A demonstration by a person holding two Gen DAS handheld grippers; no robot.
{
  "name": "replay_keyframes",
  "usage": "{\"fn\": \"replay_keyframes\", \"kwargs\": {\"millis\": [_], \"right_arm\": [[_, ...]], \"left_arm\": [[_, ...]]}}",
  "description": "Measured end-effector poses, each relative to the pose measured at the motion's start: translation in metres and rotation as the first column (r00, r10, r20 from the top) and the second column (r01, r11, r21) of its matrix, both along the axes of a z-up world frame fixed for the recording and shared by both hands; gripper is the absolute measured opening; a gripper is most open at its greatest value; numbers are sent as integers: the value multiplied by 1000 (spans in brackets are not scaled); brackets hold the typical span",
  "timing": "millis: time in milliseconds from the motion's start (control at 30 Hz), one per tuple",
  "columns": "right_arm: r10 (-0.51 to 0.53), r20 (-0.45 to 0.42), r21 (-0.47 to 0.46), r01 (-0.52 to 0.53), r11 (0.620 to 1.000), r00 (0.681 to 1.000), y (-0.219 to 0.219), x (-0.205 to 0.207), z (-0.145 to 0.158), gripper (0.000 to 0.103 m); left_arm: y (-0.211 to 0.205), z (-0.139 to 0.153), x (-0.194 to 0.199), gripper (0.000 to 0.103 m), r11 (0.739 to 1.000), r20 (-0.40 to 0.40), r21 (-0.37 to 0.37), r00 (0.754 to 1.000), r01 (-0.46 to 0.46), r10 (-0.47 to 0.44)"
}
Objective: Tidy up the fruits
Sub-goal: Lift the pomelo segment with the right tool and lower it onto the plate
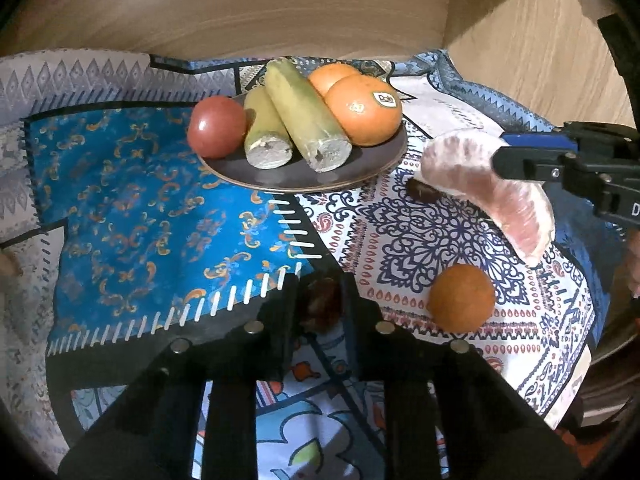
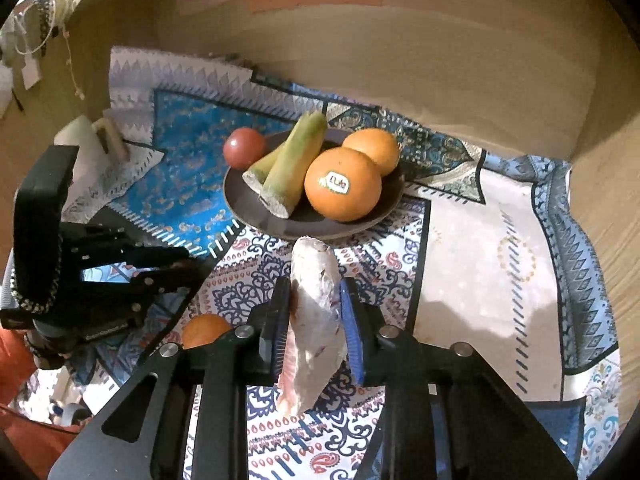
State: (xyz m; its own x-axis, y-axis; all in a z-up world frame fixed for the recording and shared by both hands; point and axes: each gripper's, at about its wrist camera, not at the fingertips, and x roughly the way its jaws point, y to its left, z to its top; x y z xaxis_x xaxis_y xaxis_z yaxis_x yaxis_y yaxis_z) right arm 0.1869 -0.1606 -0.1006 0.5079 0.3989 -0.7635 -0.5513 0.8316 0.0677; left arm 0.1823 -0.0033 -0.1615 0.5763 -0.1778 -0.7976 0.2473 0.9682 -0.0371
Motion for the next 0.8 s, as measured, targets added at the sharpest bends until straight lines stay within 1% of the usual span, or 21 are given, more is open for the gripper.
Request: {"fn": "replay_keyframes", "kwargs": {"millis": [267,500,667,800], "right_arm": [[-14,72,29,12,1000,997,-1,2,21,23],[-20,120,49,14,999,993,7,18,38,23],[-12,148,43,5,999,989,19,37,45,23],[-6,143,50,-1,999,990,29,55,46,23]], "left_arm": [[8,22,7,20,999,57,-10,998,-34,35],[18,41,28,20,998,101,-29,993,-63,66],[25,46,51,20,996,110,-27,990,-83,86],[30,40,70,20,994,89,-28,990,-103,105]]}}
